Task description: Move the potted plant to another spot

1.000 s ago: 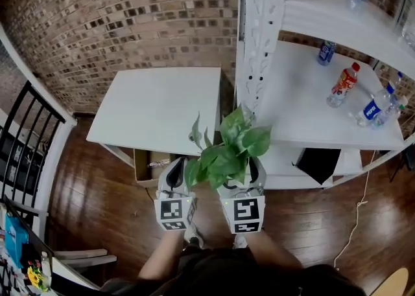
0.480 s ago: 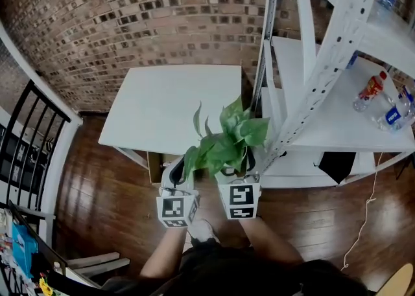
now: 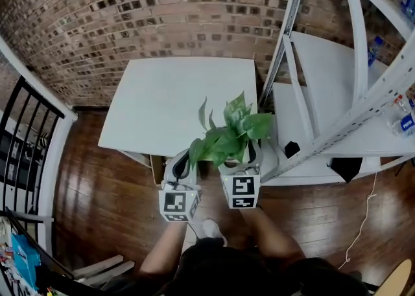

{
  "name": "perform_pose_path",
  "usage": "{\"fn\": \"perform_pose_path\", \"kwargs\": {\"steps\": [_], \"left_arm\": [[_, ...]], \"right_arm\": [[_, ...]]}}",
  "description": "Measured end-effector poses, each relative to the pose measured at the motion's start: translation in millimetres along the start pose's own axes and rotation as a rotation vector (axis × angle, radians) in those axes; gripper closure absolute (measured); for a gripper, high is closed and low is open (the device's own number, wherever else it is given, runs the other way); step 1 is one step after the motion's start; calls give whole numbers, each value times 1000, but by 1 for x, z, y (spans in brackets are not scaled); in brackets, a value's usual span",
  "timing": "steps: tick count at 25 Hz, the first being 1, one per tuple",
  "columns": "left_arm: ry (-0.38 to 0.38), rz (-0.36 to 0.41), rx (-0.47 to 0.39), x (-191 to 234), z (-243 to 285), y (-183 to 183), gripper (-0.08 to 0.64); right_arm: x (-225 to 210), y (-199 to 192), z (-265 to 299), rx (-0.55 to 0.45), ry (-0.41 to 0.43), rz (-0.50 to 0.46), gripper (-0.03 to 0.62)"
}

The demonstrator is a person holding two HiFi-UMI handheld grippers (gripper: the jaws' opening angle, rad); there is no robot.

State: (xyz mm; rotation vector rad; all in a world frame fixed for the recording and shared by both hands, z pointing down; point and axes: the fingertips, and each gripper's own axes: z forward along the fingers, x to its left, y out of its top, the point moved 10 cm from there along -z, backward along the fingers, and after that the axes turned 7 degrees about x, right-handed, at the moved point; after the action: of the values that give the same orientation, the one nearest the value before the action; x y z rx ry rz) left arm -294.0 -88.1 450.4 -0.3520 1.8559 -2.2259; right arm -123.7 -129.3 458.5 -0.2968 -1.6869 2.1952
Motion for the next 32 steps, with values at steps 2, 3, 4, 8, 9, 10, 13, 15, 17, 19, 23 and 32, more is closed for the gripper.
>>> {"fn": "perform_pose_path", "kwargs": {"steps": [2,3,4,8,9,10,13,15,17,19,23,32], "left_arm": [[-6,-26,12,14,6,-8,545],[-12,-41,14,19,10,-10,545],[-19,-53,18,24,13,-12,545],[-34,-65,51,36,23,-32,545],[-35,-67,54,39,25,-37,545],[-33,-68,55,40,26,-42,545],[-23,-75,69,44,29,-49,545],[-17,-75,73,49,29,-60,545],[0,-78,76,55,30,-65,545],[20,-80,79,61,30,-65,545],[32,-74,77,72,33,-75,545],[37,-87,81,80,36,-78,545]], "right_arm": [[3,-14,17,6,-5,9,126],[3,-21,25,9,-9,12,126],[4,-28,33,12,-15,12,126],[5,-62,57,49,-28,9,126],[4,-71,62,56,-27,9,127],[5,-78,66,59,-24,6,127],[9,-97,80,58,-7,-3,127],[14,-107,90,59,7,-7,127],[17,-114,101,68,6,-9,127],[16,-121,111,80,-6,-4,126],[14,-132,122,92,-27,-8,127],[13,-141,136,84,-37,-17,126]]}}
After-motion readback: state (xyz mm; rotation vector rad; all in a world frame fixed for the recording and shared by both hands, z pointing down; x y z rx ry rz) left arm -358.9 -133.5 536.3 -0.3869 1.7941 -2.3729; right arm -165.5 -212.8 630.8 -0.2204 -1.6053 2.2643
